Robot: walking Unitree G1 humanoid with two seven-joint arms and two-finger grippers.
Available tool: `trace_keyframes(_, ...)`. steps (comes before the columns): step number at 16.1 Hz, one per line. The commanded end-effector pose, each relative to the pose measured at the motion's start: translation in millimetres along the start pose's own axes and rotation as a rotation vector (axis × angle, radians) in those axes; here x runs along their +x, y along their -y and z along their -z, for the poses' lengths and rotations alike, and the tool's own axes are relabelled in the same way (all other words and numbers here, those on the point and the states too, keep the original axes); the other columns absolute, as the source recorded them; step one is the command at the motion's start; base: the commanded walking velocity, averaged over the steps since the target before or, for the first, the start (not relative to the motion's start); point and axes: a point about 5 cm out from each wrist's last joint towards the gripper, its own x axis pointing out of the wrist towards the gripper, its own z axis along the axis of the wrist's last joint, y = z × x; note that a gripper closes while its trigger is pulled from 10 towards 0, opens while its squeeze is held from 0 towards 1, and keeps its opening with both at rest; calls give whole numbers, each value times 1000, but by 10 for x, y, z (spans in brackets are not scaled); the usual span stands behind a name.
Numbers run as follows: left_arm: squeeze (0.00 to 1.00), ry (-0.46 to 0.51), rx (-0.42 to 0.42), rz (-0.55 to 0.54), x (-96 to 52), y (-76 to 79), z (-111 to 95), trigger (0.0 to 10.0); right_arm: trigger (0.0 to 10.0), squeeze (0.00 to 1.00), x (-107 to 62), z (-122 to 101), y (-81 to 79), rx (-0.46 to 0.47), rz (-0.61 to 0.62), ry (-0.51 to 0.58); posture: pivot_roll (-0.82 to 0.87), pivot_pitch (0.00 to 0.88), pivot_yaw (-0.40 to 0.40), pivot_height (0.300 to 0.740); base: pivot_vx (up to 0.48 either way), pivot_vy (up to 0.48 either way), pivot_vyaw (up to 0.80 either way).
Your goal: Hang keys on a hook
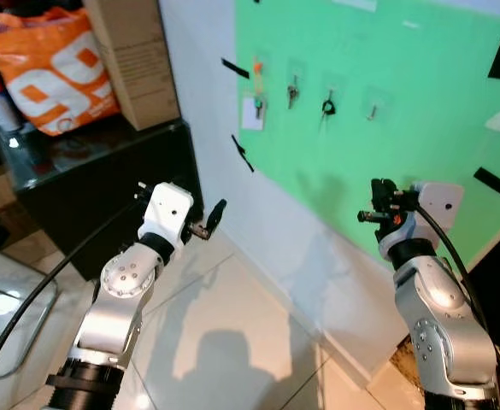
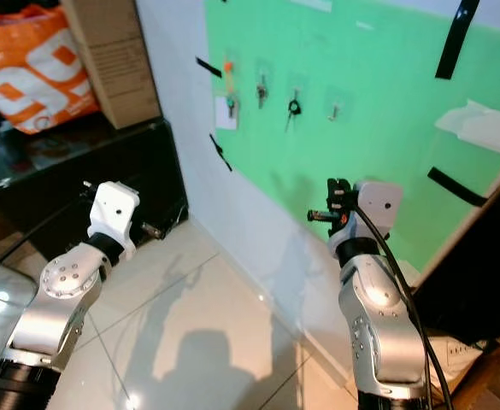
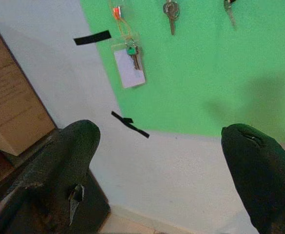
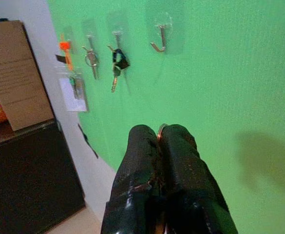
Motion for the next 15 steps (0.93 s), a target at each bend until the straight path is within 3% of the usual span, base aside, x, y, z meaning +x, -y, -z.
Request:
trace_keyframes(1, 0, 6, 10, -11, -13, -64, -22, 10000, 10000, 0, 39, -32, -43, -1, -17, 14, -29, 0, 49, 740, 266, 0, 0)
trace_keyframes(15, 0, 16, 15, 32, 6, -46, -38, 10000, 10000, 0, 40, -64, -48, 11, -22, 40, -29, 0, 59, 740, 265, 0, 0)
